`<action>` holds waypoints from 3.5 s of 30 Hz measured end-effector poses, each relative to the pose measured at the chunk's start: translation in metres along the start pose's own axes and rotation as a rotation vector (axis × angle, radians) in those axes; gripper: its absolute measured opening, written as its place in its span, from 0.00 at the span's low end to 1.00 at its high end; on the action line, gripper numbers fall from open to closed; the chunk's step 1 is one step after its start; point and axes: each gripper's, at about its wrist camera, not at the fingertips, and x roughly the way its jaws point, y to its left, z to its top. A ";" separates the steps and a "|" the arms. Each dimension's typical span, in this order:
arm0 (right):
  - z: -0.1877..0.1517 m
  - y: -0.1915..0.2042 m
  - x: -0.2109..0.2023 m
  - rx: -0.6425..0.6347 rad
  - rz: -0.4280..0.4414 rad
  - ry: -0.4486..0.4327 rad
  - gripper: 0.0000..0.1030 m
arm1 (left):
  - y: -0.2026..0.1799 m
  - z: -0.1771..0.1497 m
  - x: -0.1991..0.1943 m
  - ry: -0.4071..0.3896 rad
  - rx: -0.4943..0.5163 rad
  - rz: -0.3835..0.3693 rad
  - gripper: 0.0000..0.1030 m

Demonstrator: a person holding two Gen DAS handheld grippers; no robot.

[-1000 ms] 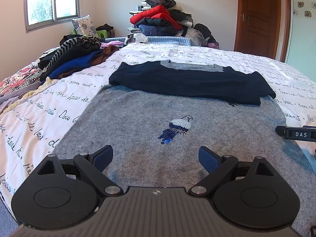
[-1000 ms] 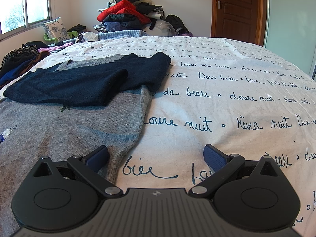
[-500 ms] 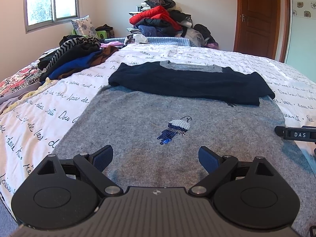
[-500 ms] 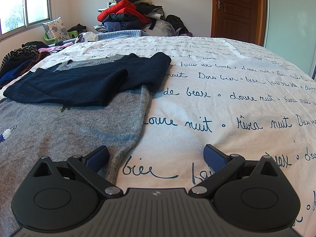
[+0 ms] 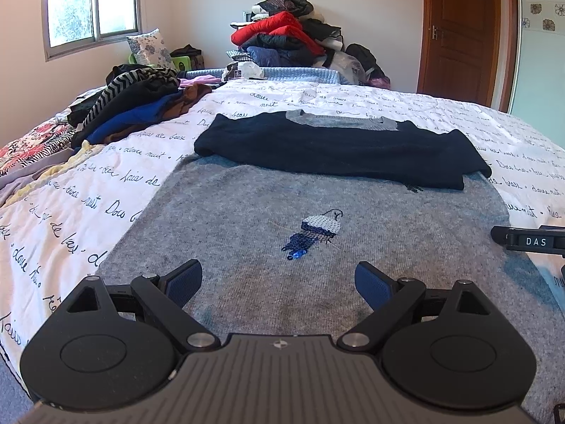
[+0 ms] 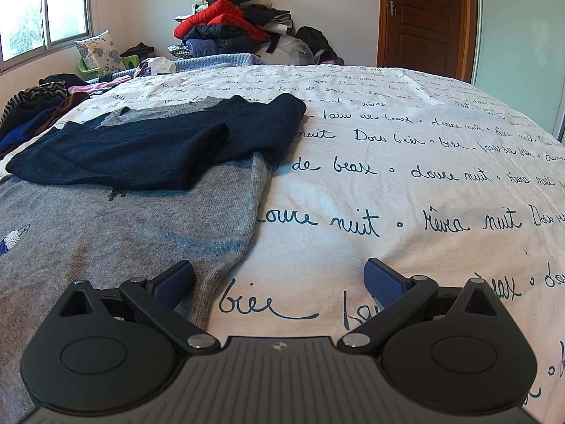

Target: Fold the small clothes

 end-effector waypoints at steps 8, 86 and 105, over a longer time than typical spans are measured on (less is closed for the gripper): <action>0.000 0.000 0.000 0.000 0.000 0.000 1.00 | 0.001 0.001 0.000 0.001 -0.003 0.010 0.89; 0.000 0.000 0.000 0.000 0.000 0.000 1.00 | 0.027 0.002 -0.005 -0.020 -0.013 0.079 0.90; 0.000 0.002 0.000 -0.012 -0.010 0.001 1.00 | 0.189 -0.034 -0.031 0.032 -0.293 -0.106 0.90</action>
